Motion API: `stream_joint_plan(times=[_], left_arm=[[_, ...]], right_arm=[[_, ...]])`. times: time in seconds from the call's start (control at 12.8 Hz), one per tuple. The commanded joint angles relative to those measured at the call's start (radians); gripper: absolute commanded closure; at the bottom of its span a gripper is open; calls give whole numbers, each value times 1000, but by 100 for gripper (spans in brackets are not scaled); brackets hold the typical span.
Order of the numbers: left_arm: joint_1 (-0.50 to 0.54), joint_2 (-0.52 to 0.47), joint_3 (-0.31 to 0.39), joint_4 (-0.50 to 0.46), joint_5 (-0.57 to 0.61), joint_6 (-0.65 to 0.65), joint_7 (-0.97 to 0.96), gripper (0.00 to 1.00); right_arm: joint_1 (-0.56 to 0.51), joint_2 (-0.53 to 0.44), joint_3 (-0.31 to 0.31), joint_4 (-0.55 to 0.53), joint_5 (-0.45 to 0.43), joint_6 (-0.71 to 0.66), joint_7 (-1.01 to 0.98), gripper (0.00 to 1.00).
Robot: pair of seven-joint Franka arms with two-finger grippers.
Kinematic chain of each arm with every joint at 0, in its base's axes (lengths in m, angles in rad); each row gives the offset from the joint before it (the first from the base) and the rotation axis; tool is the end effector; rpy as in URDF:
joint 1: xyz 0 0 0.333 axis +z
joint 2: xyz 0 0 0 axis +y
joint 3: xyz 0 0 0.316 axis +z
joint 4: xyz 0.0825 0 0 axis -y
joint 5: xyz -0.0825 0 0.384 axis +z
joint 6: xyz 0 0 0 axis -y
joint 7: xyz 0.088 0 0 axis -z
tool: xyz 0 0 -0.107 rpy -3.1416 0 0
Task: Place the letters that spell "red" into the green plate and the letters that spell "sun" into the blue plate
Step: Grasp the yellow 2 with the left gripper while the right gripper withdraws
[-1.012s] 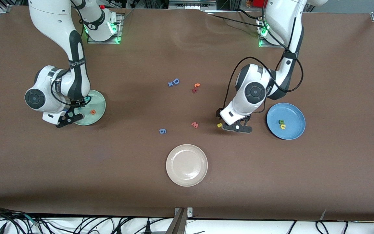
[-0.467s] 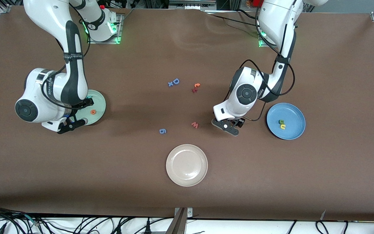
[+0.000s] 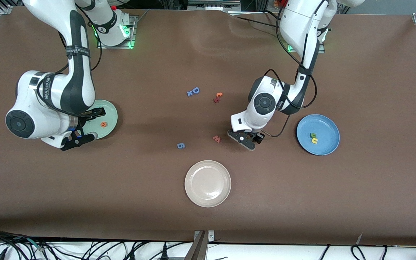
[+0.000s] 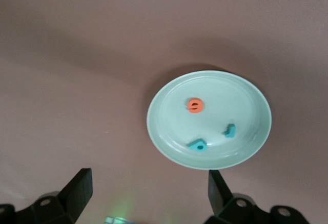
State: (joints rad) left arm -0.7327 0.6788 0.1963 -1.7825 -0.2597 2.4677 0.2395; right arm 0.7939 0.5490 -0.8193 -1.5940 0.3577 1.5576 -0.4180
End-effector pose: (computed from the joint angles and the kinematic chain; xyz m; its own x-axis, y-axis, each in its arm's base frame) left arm 0.5616 -0.3443 0.1815 0.8146 -0.5790 0.0335 -0.5799 -0.8138 0.0369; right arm 0.6163 0.0879 0.3659 0.8728 0.3068 -0.3797 0.2904 -0.9515 -0.1014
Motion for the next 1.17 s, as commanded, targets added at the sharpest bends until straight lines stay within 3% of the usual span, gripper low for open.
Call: stream_joint_plan(times=[0.0,0.31,0.47,0.7,0.78,0.93,1.09], left_arm=[[-4,15,8,25,27,8,20,14],[-4,34,6,25,25,40,20,24],[-5,42,6,23,28,63,20,24],[-5,47,6,23,30,68,20,26],[-5,47,6,22,31,80,20,35],[-5,47,6,20,31,85,20,54],[-5,47,6,20,31,85,21,70]], right_arm=[[-31,-121,95,22,-130,-50,116,0],[-212,-239,311,22,-242,-60,194,0],[-364,-309,487,19,-266,-60,322,0],[-552,-417,748,-9,-397,-60,422,0],[-620,-466,806,-38,-402,-53,467,0],[-669,-517,821,-44,-398,-31,464,0],[-712,-549,812,-99,-387,94,475,0]])
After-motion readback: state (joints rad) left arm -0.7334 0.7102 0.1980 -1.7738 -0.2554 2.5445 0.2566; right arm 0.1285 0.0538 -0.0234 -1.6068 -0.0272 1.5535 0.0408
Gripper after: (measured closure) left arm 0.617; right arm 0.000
